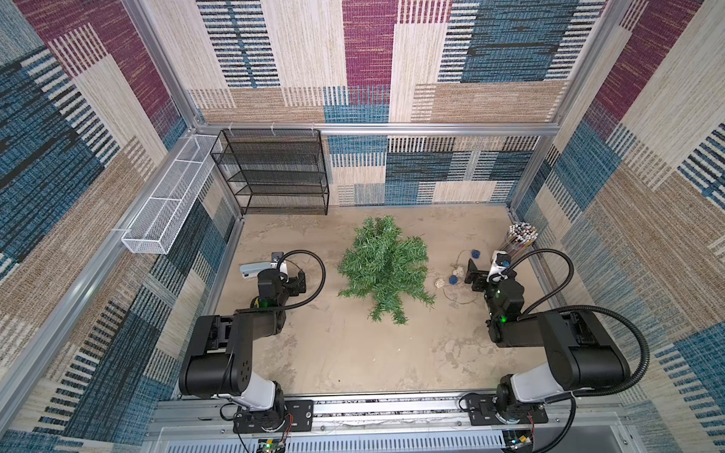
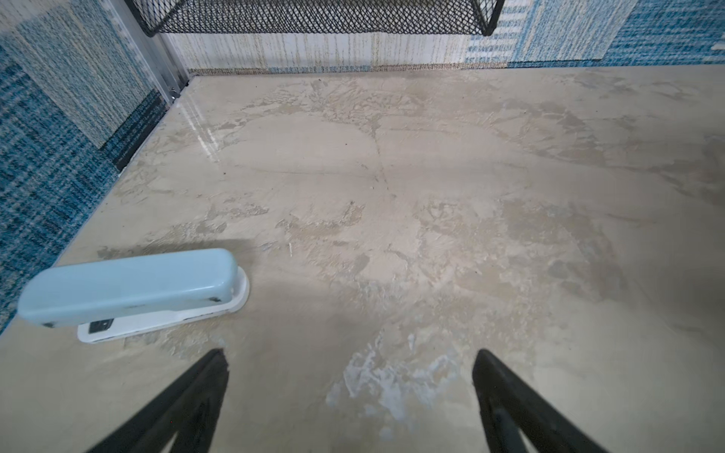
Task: Remove string lights from the small christmas tree
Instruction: Reset both arms
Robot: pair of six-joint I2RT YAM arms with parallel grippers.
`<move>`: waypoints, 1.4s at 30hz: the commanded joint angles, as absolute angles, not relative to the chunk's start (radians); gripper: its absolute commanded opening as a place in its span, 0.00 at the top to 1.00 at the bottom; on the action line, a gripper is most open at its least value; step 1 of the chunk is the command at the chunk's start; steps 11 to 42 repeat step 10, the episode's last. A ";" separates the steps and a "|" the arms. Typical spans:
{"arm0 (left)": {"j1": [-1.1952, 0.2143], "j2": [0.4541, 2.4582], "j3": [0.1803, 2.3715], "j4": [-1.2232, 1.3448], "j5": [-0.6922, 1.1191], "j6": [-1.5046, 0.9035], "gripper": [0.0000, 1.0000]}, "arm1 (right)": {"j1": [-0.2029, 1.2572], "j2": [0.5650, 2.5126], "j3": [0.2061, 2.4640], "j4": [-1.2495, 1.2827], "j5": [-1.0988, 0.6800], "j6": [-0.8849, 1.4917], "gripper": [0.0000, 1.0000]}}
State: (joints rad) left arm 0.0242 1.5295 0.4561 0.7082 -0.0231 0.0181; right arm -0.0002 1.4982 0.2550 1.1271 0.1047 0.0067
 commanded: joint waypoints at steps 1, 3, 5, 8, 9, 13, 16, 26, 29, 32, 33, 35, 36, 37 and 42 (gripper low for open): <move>0.026 1.531 0.471 0.705 -0.010 0.005 0.01 | 0.001 1.493 0.260 1.144 0.106 0.006 0.04; 0.025 1.540 0.476 0.707 -0.007 0.005 0.01 | 0.001 1.493 0.259 1.144 0.107 0.005 0.04; 0.026 1.537 0.478 0.698 -0.006 0.005 0.01 | 0.001 1.494 0.260 1.144 0.107 0.005 0.04; 0.025 1.527 0.470 0.701 -0.006 0.005 0.01 | 0.001 1.495 0.259 1.143 0.107 0.005 0.04; 0.025 1.525 0.466 0.709 -0.006 0.005 0.01 | 0.000 1.497 0.261 1.143 0.104 0.006 0.04; 0.026 1.526 0.463 0.711 -0.005 0.005 0.01 | -0.003 1.496 0.265 1.139 0.099 0.008 0.04; 0.026 1.526 0.463 0.711 -0.005 0.005 0.01 | -0.003 1.496 0.265 1.139 0.099 0.008 0.04; 0.026 1.526 0.463 0.711 -0.005 0.005 0.01 | -0.003 1.496 0.265 1.139 0.099 0.008 0.04; 0.026 1.526 0.463 0.711 -0.005 0.005 0.01 | -0.003 1.496 0.265 1.139 0.099 0.008 0.04; 0.026 1.526 0.463 0.711 -0.005 0.005 0.01 | -0.003 1.496 0.265 1.139 0.099 0.008 0.04; 0.026 1.526 0.463 0.711 -0.005 0.005 0.01 | -0.003 1.496 0.265 1.139 0.099 0.008 0.04; 0.026 1.526 0.463 0.711 -0.005 0.005 0.01 | -0.003 1.496 0.265 1.139 0.099 0.008 0.04; 0.026 1.526 0.463 0.711 -0.005 0.005 0.01 | -0.003 1.496 0.265 1.139 0.099 0.008 0.04; 0.026 1.526 0.463 0.711 -0.005 0.005 0.01 | -0.003 1.496 0.265 1.139 0.099 0.008 0.04; 0.026 1.526 0.463 0.711 -0.005 0.005 0.01 | -0.003 1.496 0.265 1.139 0.099 0.008 0.04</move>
